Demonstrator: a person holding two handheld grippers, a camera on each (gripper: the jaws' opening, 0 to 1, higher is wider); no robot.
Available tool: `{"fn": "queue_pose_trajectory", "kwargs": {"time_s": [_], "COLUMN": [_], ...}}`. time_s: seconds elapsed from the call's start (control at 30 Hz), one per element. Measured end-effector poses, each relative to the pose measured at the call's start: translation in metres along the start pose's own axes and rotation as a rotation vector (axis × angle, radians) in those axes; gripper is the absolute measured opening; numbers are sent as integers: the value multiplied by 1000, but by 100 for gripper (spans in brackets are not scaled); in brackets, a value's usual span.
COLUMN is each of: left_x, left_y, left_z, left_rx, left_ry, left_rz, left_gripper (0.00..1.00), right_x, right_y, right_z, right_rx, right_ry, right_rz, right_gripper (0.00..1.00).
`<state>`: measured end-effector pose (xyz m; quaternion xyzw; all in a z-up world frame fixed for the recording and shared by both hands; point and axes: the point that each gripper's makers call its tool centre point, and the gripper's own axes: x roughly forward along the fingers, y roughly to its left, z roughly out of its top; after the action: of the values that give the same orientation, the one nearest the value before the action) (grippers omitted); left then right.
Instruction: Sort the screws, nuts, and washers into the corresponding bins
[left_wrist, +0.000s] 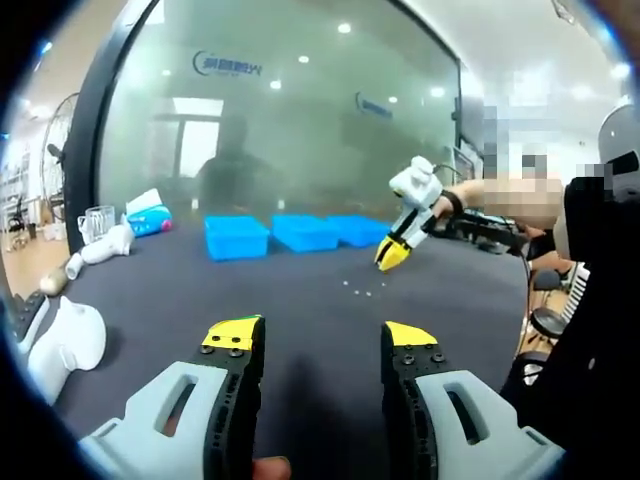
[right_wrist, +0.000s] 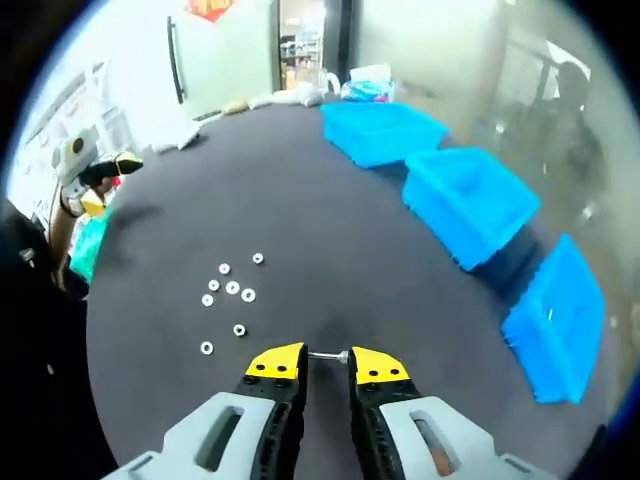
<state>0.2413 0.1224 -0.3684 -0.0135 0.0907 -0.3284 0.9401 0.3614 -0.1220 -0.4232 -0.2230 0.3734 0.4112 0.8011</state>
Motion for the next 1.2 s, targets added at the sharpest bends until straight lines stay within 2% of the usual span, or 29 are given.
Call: {"fn": "queue_pose_trajectory", "kwargs": {"time_s": [0.2,0.4,0.63,0.77,0.9,0.93,1.03,1.2], "left_x": [4,5,5,5,6,6,6,6], "left_y": [-1,-4,-6,-9,-11,-12,-14,-16], "left_z": [7,14,17,20,22,22,24,26], "left_rx": [10,22,27,31,36,37,42,42], "left_ry": [-5,-12,-14,-18,-18,-18,-19,-27], "left_rz": [0,1,5,6,2,0,-3,-5], "left_gripper": [45,45,45,45,45,45,45,45], "right_x": [-24,-53,-81,-93,-107,-109,-119,-121], "right_y": [2,7,9,11,13,17,17,25], "right_z": [6,8,-14,-29,-40,-43,-51,-57], "right_rx": [24,52,96,124,134,139,126,128], "right_ry": [-116,-258,-411,-465,-521,-528,-550,-545], "right_rz": [-33,-102,-242,-311,-411,-414,-504,-519], "right_gripper": [14,14,14,14,14,14,14,13]}}
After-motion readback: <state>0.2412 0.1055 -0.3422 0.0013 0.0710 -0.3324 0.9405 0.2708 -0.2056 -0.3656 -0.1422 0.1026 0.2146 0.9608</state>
